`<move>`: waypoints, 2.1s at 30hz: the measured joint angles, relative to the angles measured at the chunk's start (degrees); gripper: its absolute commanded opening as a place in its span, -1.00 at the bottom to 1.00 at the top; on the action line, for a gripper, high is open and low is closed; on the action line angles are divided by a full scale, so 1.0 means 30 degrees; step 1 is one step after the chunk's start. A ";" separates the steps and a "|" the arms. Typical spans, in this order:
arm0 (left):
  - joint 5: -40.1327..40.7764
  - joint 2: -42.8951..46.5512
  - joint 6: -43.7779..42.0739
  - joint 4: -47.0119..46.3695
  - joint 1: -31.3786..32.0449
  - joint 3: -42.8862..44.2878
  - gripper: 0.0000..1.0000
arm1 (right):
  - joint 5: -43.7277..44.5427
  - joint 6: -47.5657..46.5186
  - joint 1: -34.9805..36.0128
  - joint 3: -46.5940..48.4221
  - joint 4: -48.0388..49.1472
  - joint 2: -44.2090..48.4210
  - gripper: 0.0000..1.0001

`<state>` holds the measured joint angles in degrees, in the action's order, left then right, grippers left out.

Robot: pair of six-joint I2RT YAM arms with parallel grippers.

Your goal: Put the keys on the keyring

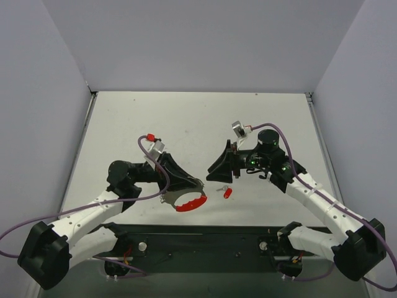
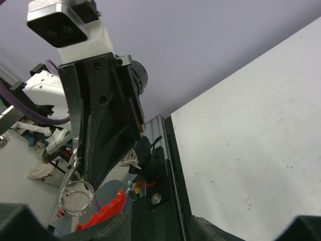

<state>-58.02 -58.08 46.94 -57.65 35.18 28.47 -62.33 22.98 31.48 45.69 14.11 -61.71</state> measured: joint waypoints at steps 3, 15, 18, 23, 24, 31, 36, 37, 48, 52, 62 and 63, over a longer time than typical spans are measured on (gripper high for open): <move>-0.0175 0.0561 0.0182 -0.0146 0.0000 0.0000 -1.00 | 0.0648 -0.0576 0.0627 0.0204 -0.0430 -0.0015 -0.34; 0.1100 0.3475 -0.4153 0.6062 0.0029 0.0911 -1.00 | 0.0189 0.0510 0.2222 0.1158 0.0816 -0.0525 -0.60; 0.1945 0.3905 -0.5872 0.8546 0.0350 0.1144 -1.00 | -0.0248 0.2433 0.1865 0.0940 0.3126 -0.0525 -0.60; 0.4954 0.4262 -0.9449 1.2728 0.1967 0.1545 -1.00 | -0.1093 0.6841 0.1705 0.0845 0.8633 -0.0852 -0.58; 0.5982 0.4306 -1.0178 1.3529 0.2521 0.1566 -1.00 | -0.1326 0.8021 0.1632 0.0838 1.0127 -0.0984 -0.59; 1.5467 0.4823 -1.5722 1.7078 0.7439 0.1486 -1.00 | -0.1792 0.9683 0.0721 0.0823 1.1876 -0.1435 -0.30; 2.1981 0.5056 -2.1216 1.7770 1.2692 0.1647 -1.00 | 0.0386 0.3912 0.0401 0.2106 0.2652 0.0401 -0.09; 2.2986 0.4881 -2.2433 1.8032 1.3486 0.1858 -1.00 | 0.0772 0.3024 0.0277 0.2433 0.1384 0.0794 -0.03; 3.1241 -0.0342 -3.3864 1.8083 1.4768 0.2856 -1.00 | 0.4073 -0.0765 -0.0255 0.2776 -0.3985 0.1734 0.12; 3.3011 -0.2178 -3.4374 1.7857 1.4753 0.2200 -1.00 | 0.4860 -0.1217 -0.0495 0.1785 -0.4386 0.1348 0.12; 3.0957 0.3745 -3.2654 1.7260 1.4746 0.1632 -1.00 | 0.3949 -0.1836 -0.0874 0.0525 -0.4692 0.0372 0.19; 3.0367 0.4881 -3.2363 1.7136 1.4746 0.1719 -1.00 | 0.3446 -0.1843 -0.0882 0.0525 -0.4466 0.0510 0.20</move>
<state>33.08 -43.44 -50.15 -6.24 79.42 33.63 -51.99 17.45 28.84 47.27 0.71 -60.18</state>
